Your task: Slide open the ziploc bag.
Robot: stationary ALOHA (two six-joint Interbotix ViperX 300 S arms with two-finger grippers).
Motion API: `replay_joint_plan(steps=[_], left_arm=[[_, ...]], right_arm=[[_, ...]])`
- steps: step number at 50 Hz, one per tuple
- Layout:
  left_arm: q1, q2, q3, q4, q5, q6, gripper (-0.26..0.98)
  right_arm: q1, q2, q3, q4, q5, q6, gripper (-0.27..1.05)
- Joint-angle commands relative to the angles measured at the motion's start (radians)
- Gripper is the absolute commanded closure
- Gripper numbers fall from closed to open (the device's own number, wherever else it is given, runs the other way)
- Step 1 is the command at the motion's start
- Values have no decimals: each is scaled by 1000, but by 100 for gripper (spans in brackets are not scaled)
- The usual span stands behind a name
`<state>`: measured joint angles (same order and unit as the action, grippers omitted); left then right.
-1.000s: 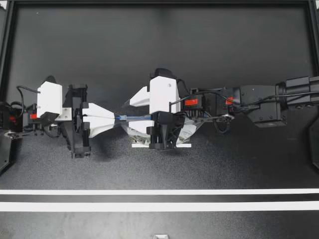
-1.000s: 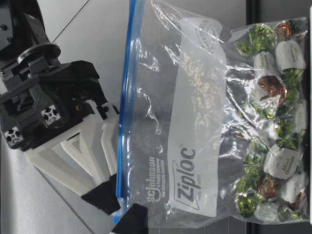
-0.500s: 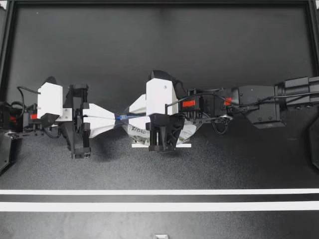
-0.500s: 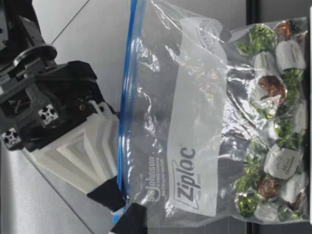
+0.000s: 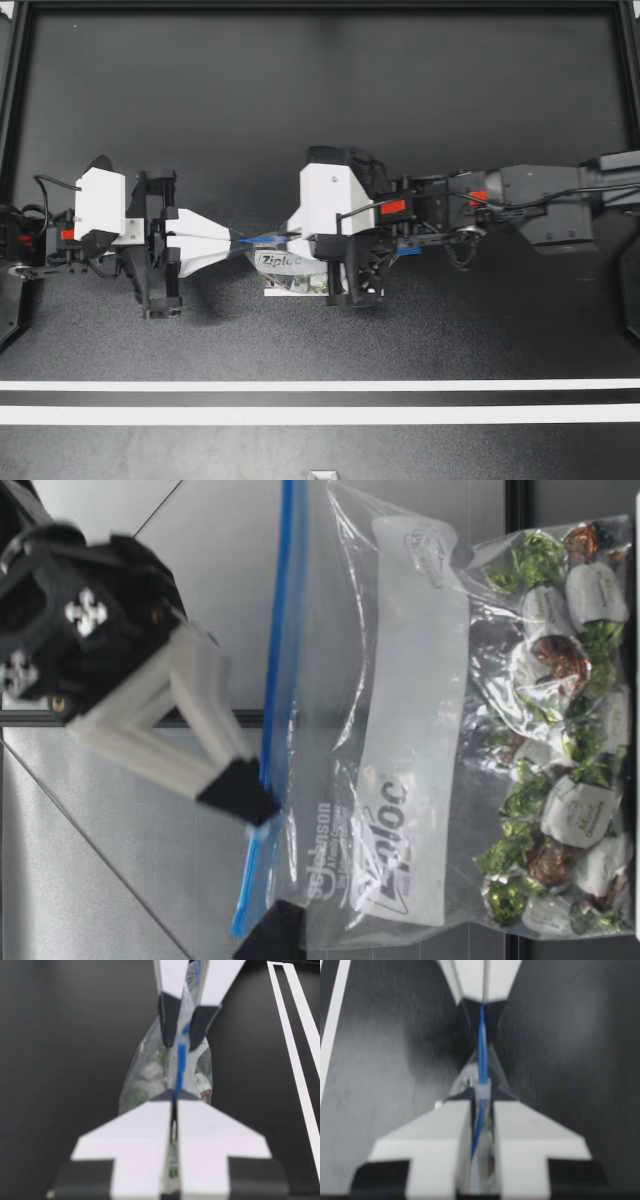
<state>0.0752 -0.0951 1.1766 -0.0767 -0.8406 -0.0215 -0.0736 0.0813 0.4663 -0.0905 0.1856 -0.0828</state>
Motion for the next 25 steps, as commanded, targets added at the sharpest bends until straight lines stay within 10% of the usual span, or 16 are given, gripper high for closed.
replay_joint_plan(steps=[1, 25], left_arm=[[3, -6, -2, -8, -6, 0, 89], [15, 18, 0, -11, -6, 2, 89]], right_arm=[[2, -72, 21, -11, 38, 0, 87], [-46, -328, 282, -15, 66, 9, 87]])
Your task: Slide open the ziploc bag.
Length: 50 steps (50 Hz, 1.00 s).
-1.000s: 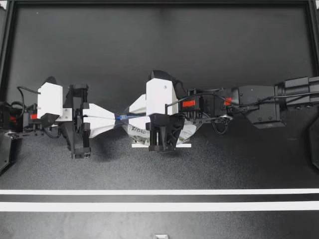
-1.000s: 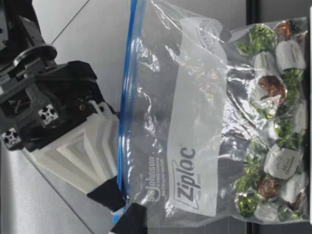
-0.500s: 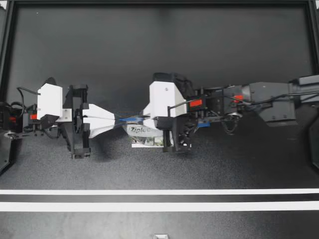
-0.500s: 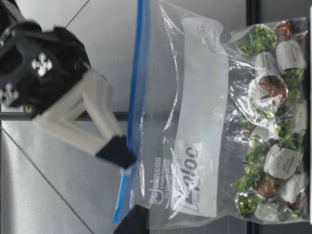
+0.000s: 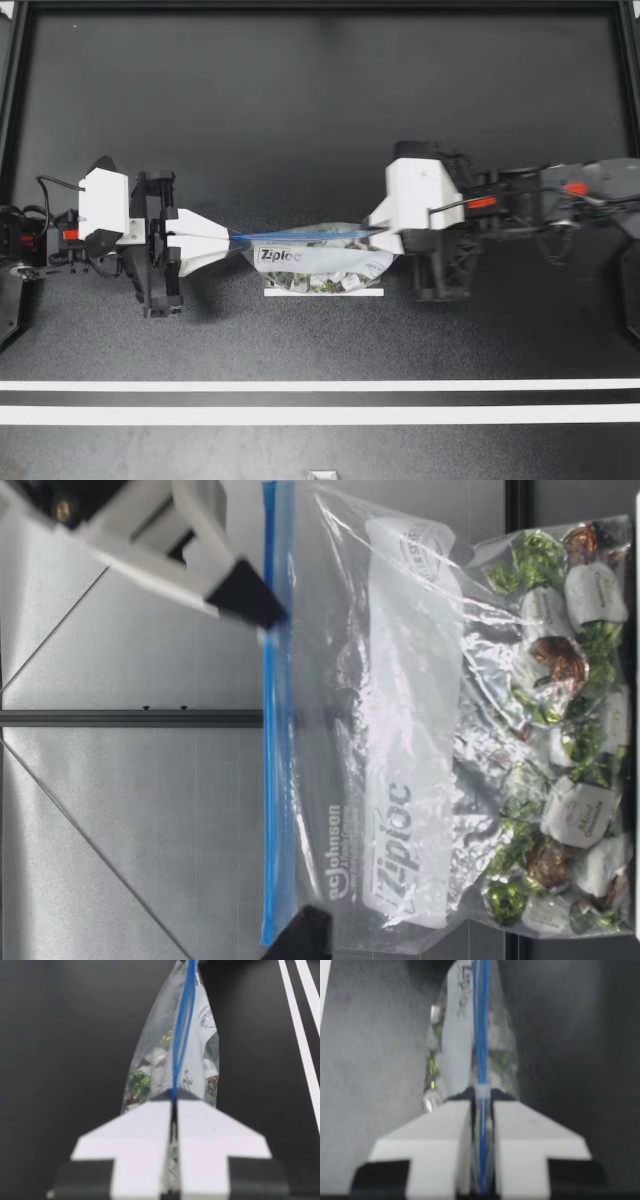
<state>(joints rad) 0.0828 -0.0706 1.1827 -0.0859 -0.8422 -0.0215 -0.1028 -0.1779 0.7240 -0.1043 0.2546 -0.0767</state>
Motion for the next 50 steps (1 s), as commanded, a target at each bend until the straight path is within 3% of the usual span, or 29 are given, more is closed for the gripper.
replay_joint_plan(steps=[1, 14, 30, 38, 43, 47, 50], left_arm=[[8, -5, -6, -2, -5, 2, 89], [11, -6, -5, -2, -5, 3, 89], [11, -6, -5, -2, -5, 11, 85], [11, -14, -2, -2, -3, 12, 69], [11, -23, -3, 0, -5, 12, 48], [9, -37, -2, 3, -5, 12, 33], [9, -57, -2, 6, -3, 11, 28]], right_arm=[[-18, -78, 34, -2, -5, 3, 87], [-18, -170, 141, -2, -23, 6, 87], [-18, -176, 172, 15, -121, 12, 79], [-18, -178, 189, 15, -163, 17, 60], [-18, -176, 199, 15, -210, 32, 46], [-18, -179, 215, 15, -270, 40, 41], [-18, -184, 227, 15, -322, 46, 40]])
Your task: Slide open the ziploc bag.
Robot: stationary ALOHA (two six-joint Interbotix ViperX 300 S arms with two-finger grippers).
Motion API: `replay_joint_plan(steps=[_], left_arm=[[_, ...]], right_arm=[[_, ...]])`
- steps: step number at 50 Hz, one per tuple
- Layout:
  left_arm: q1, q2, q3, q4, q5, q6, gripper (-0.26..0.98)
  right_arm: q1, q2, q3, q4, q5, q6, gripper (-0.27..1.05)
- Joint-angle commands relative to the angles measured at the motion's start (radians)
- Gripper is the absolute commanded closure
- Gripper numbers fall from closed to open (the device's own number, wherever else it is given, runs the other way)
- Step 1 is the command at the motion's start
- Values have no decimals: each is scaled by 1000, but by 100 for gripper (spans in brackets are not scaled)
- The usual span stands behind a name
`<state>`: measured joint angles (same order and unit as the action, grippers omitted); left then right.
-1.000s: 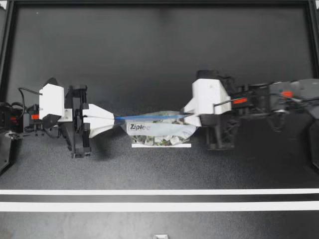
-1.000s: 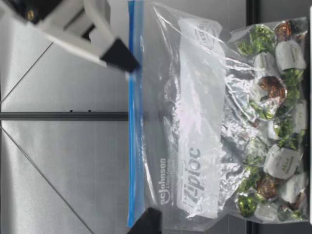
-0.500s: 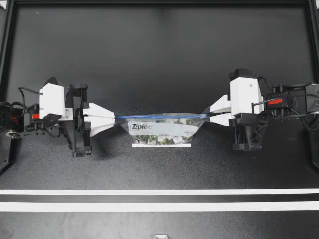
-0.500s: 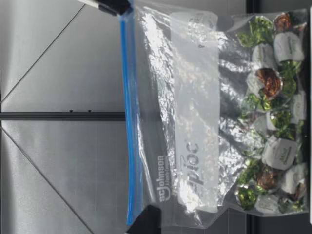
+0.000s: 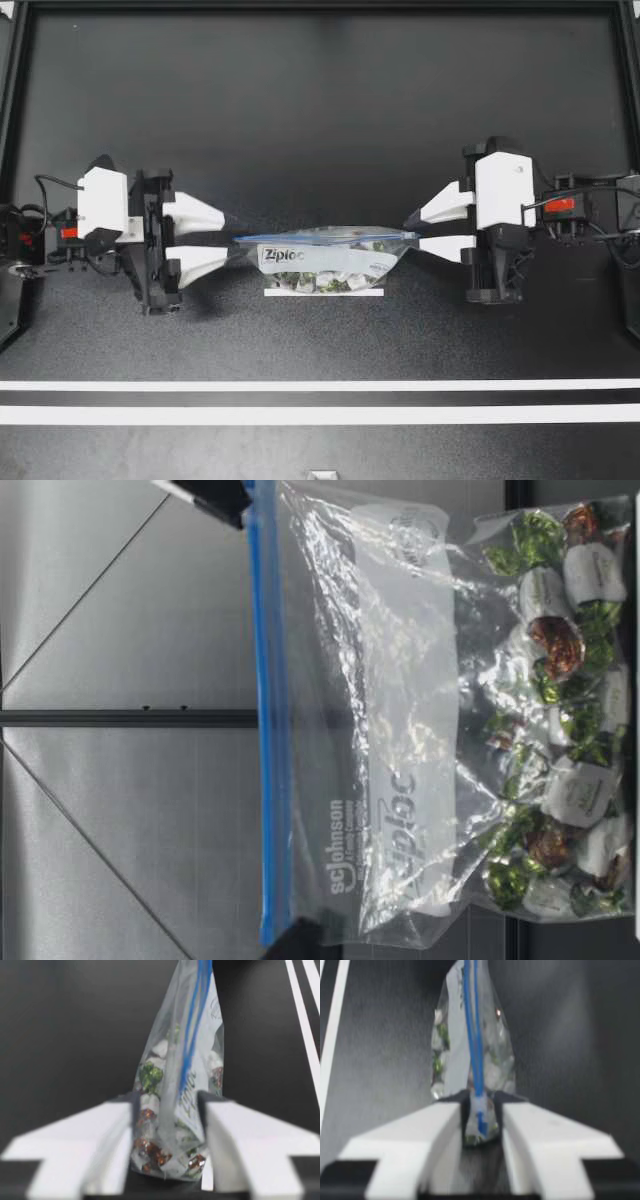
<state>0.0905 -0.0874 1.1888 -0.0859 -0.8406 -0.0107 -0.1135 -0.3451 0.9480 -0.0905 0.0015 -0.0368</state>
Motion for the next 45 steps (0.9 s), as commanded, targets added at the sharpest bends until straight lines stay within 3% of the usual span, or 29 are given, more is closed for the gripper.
replay_joint_plan(steps=[1, 15, 25, 45], left_arm=[[2, -49, -6, 8, -5, -2, 29], [0, -253, 18, 32, -5, -12, 29], [0, -364, 44, 32, -5, -15, 29], [0, -434, 81, 32, -5, -15, 29]], right_arm=[[-8, -20, 9, 2, -97, 9, 40], [-8, -94, 49, 2, -353, 20, 40], [-8, -118, 57, 2, -387, 20, 40], [-8, -204, 109, 2, -387, 18, 40]])
